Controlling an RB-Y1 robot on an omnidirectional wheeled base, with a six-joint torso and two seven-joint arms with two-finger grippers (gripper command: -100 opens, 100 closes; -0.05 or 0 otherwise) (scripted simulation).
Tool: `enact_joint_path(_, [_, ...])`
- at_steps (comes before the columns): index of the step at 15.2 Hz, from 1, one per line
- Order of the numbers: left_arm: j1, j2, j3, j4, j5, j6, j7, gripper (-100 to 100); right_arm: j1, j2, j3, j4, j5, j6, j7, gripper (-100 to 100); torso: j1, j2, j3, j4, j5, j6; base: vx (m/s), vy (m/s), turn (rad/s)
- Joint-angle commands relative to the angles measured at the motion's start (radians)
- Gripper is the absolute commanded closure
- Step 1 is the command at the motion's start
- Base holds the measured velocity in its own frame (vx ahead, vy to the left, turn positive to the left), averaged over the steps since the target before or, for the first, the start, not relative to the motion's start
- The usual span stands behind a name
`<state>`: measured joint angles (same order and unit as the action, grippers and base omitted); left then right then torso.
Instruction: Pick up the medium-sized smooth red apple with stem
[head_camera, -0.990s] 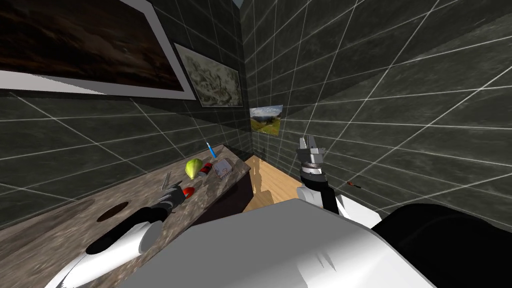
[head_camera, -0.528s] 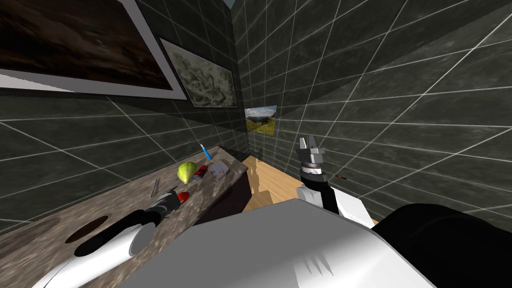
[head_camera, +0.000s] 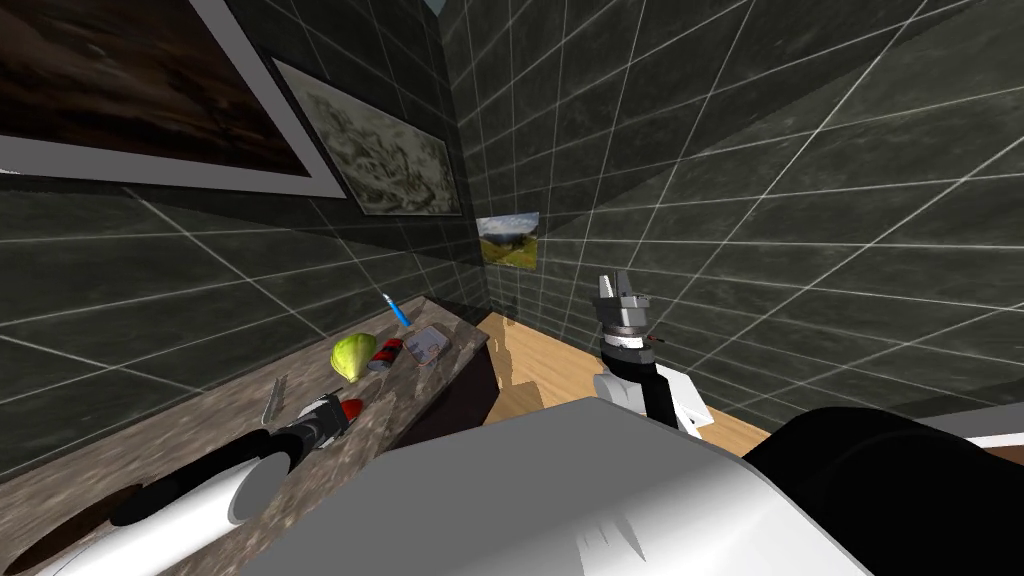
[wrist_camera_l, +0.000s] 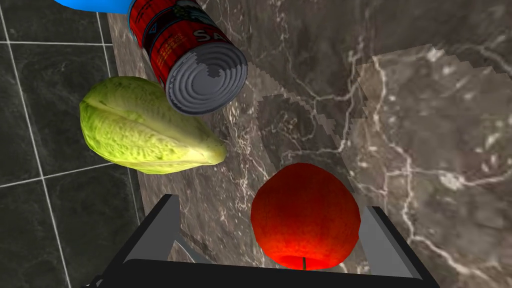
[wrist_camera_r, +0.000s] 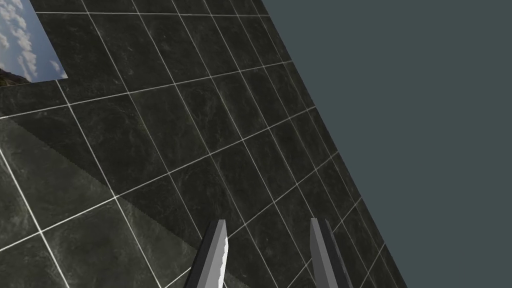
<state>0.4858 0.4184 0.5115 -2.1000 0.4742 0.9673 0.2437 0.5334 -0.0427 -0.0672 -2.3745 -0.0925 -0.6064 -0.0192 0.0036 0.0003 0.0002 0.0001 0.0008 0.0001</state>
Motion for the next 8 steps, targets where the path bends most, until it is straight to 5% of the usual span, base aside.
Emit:
enact_joint_path(1, [-0.005, 0.002, 0.024, 0.009, 0.015, 0.05, 0.008, -100, 0.0, 0.0, 0.0, 0.0, 0.0, 0.0, 0.0, 0, 0.0, 0.0, 0.0, 0.0, 0.0, 0.0, -0.023, 0.027, -0.206])
enact_joint_path(8, [-0.008, 0.005, 0.071, 0.024, 0.046, 0.168, 0.021, -100, 0.0, 0.0, 0.0, 0.0, 0.0, 0.0, 0.0, 0, 0.0, -0.001, 0.0, 0.0, 0.0, 0.0, -0.019, 0.024, -0.158])
